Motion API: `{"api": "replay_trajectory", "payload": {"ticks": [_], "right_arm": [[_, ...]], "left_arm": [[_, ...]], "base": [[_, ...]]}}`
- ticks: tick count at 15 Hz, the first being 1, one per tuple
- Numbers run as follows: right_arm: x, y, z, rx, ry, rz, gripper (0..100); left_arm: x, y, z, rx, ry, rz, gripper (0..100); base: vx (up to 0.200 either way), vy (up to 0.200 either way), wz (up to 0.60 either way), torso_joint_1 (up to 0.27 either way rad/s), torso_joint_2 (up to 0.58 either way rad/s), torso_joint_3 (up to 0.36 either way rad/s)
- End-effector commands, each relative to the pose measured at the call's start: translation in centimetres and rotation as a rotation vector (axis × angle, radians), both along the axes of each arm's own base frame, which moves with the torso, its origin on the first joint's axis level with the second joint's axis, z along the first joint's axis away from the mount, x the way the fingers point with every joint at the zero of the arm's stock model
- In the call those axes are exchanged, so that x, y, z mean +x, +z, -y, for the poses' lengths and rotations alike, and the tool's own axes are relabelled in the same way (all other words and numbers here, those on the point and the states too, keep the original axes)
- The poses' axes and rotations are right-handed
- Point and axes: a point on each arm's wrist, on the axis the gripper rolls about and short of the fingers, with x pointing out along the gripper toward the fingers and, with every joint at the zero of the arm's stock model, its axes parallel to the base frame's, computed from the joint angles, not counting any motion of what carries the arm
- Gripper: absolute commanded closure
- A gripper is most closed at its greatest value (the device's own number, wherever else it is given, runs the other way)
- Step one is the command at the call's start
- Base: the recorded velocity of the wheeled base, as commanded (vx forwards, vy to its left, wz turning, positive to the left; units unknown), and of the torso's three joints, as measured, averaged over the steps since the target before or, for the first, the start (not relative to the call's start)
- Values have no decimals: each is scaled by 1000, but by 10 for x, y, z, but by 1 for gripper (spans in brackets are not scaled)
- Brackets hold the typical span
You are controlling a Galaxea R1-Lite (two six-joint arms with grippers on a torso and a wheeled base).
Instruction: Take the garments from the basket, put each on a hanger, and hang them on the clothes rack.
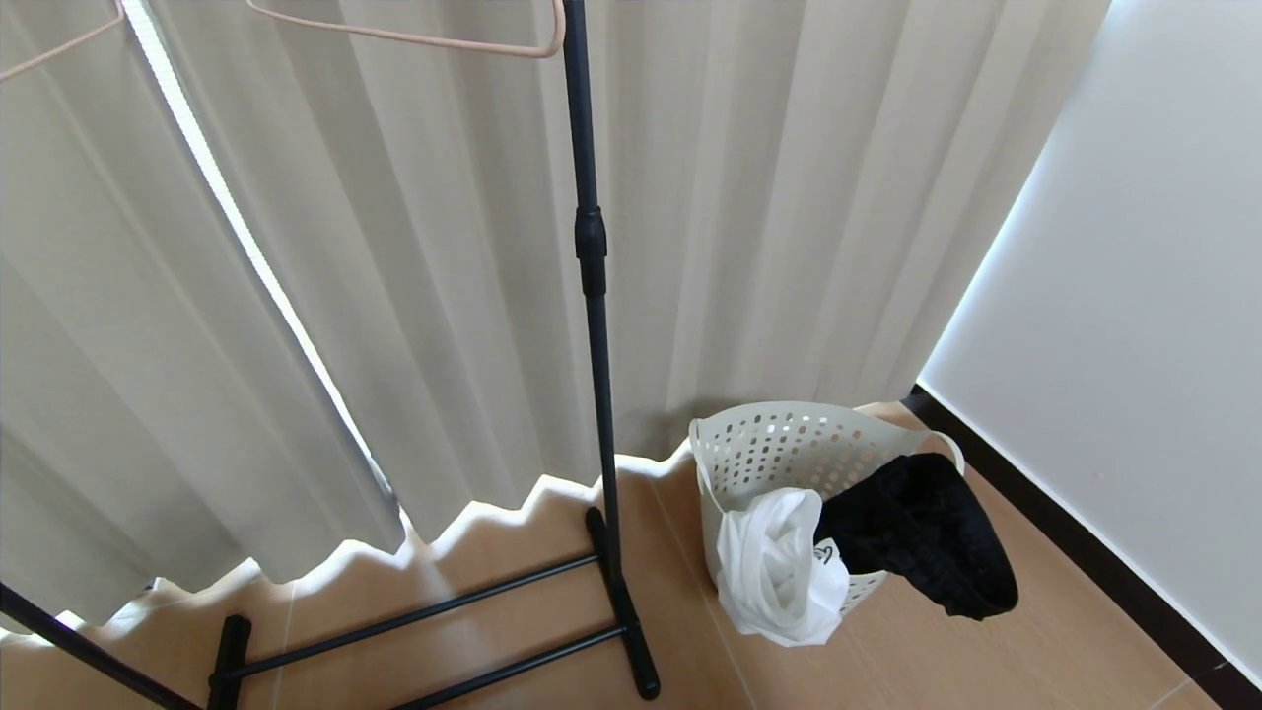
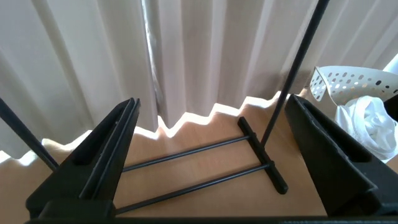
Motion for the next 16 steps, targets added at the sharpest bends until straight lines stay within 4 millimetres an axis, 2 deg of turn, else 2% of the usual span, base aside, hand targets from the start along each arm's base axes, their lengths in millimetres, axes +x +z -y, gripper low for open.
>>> {"api": "replay_trajectory", "payload": {"ticks": [1,16], "right_arm": [[0,0,0,0,1,0,0],[0,0,0,-4,1,0,0]], "left_arm": [[0,0,0,-1,0,-1,0],[0,0,0,-9,2,1,0]], "base": [[0,0,0,2,7,-198],[0,0,0,4,3,-198]]}}
